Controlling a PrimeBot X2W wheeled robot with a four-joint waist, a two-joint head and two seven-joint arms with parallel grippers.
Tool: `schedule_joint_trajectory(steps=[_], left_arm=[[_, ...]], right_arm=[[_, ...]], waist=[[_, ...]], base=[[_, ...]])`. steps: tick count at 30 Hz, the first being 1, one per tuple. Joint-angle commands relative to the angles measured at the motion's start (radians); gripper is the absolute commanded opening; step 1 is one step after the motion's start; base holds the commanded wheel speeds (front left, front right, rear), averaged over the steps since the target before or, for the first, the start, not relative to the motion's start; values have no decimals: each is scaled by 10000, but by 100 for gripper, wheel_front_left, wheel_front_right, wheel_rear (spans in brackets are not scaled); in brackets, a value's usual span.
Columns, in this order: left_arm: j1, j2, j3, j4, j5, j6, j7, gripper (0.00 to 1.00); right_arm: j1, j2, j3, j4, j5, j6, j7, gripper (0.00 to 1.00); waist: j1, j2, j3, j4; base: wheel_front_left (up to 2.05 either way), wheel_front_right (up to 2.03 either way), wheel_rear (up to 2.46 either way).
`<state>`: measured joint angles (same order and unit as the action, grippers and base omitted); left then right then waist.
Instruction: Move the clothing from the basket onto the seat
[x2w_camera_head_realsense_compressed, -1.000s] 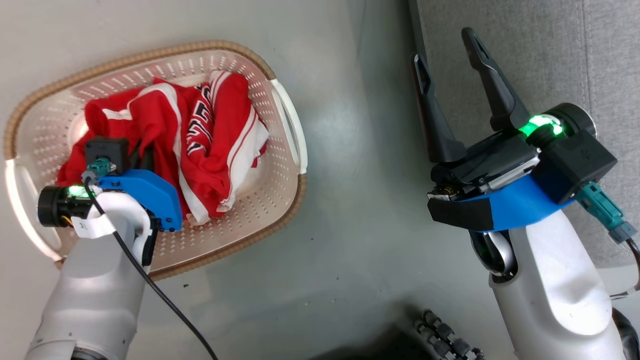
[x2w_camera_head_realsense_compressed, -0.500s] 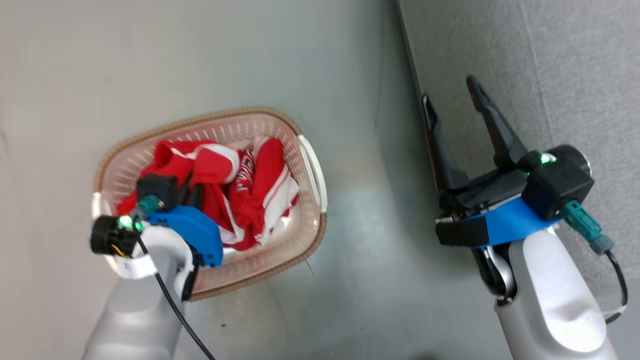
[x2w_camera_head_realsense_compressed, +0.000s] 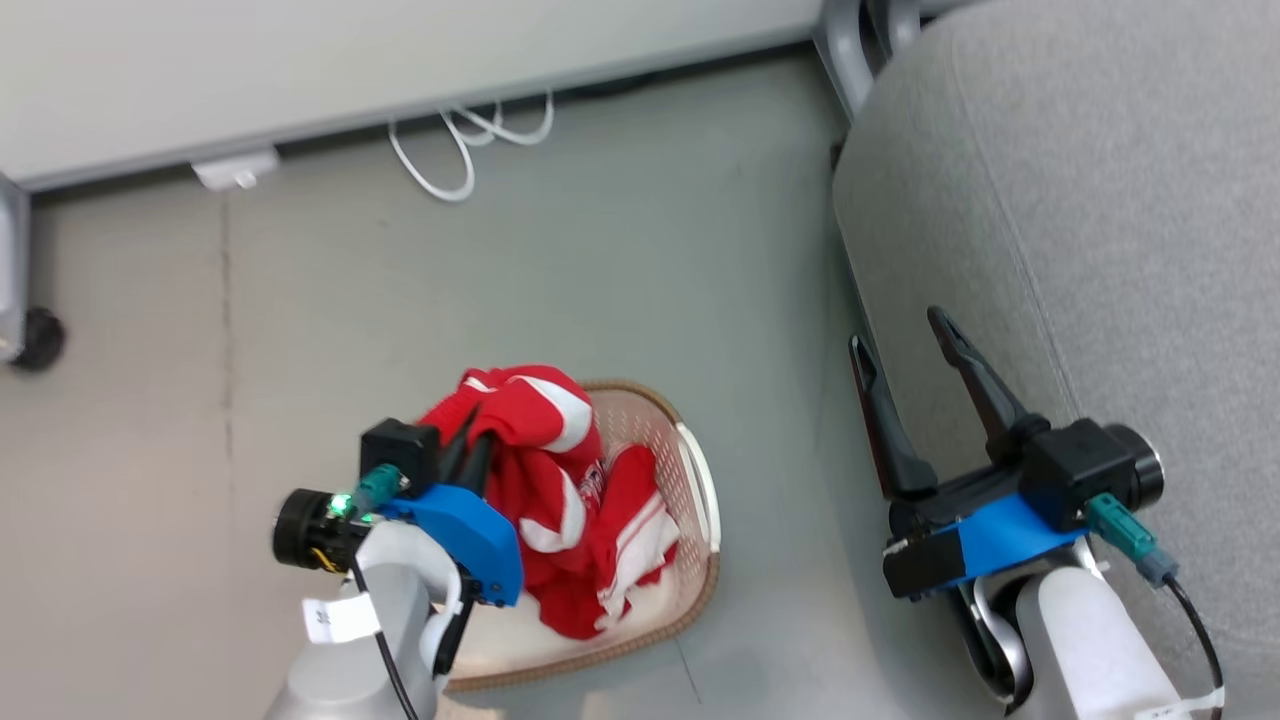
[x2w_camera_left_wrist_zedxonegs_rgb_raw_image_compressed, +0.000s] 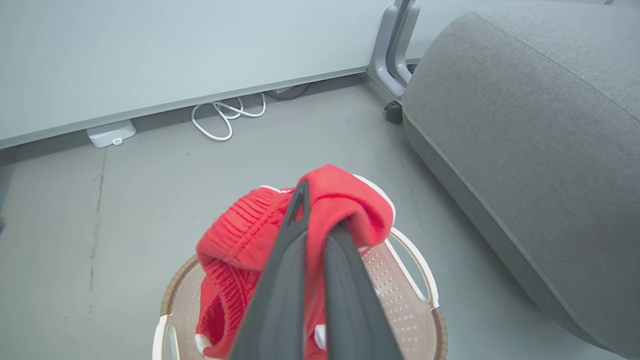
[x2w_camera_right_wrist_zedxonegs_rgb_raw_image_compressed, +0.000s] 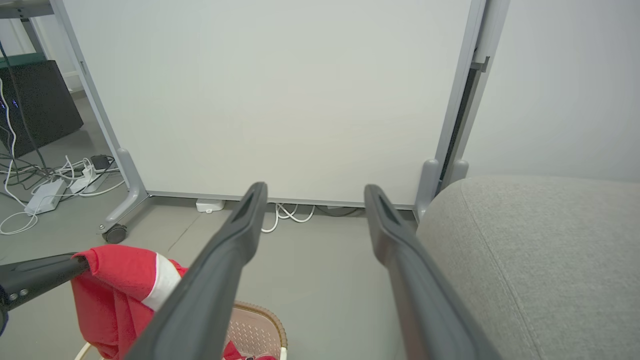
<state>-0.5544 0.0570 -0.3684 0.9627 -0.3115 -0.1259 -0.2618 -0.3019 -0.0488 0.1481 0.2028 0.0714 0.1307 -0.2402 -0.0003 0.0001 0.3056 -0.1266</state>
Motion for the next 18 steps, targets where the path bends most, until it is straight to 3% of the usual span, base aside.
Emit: schedule_joint_trajectory(steps=[1,18], left_arm=[[273,-49,-262,-234,-151,-68,-48,0],[-447,-63,-3295,-1943,-2038,-47,120,0]], right_arm=[[333,-27,-41,-33,-68,1,97,100],[1751,-26,-277,-332,-20,1,710,100]], waist=[[3,-1,-997,488],[3,-1,-2793,1080]], base=[[0,0,0],[0,0,0]])
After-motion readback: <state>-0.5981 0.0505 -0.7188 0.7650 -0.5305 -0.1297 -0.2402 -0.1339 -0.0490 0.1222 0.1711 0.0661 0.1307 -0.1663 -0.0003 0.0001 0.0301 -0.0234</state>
